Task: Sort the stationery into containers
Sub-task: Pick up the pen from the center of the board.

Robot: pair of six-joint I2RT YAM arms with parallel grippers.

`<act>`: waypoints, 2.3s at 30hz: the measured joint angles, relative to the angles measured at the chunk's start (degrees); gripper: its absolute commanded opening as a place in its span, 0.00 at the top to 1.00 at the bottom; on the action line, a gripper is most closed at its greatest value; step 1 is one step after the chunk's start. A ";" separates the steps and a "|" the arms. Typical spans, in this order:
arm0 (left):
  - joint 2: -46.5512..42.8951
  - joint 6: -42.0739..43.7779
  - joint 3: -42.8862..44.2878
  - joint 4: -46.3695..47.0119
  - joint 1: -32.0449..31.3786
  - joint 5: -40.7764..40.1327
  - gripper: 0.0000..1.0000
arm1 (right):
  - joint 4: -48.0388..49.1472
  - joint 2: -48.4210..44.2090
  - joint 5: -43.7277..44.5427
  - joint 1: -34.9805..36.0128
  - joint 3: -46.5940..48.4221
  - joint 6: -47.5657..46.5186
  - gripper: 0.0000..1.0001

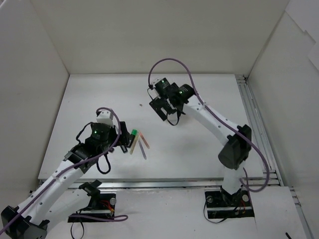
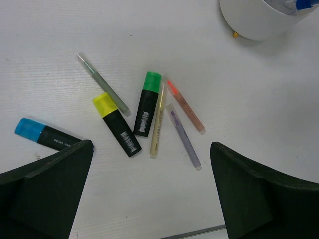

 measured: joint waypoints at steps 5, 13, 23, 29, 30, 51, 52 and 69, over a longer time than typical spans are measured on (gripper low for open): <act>-3.89 -3.50 0.00 -4.13 0.00 -3.06 0.00 | 12.92 -14.29 -3.06 4.50 -18.40 4.87 0.02; -8.74 -10.62 0.00 -12.00 0.02 -8.90 0.00 | 31.06 -15.69 -4.44 8.44 -33.35 12.92 0.02; -6.93 -16.94 1.01 -20.09 3.61 -13.29 0.00 | 37.73 0.70 -3.17 11.78 -28.41 17.27 0.02; -5.84 -17.05 1.03 -20.09 7.04 -12.04 0.00 | 38.23 5.20 -1.20 12.17 -26.51 17.97 0.03; -5.77 -16.98 1.03 -19.85 7.58 -11.52 0.00 | 38.38 5.77 -1.14 12.22 -26.18 17.99 0.04; -4.94 -14.84 -0.07 -16.33 11.65 -6.25 0.00 | 40.28 11.61 -0.02 13.88 -24.68 20.61 0.65; -4.81 -14.71 -0.07 -16.22 11.74 -6.12 0.00 | 40.39 11.80 -0.02 13.88 -24.48 20.72 0.67; -1.07 -12.90 -0.07 -13.86 13.16 -2.49 0.00 | 41.99 12.35 -4.98 9.90 -23.87 22.21 1.00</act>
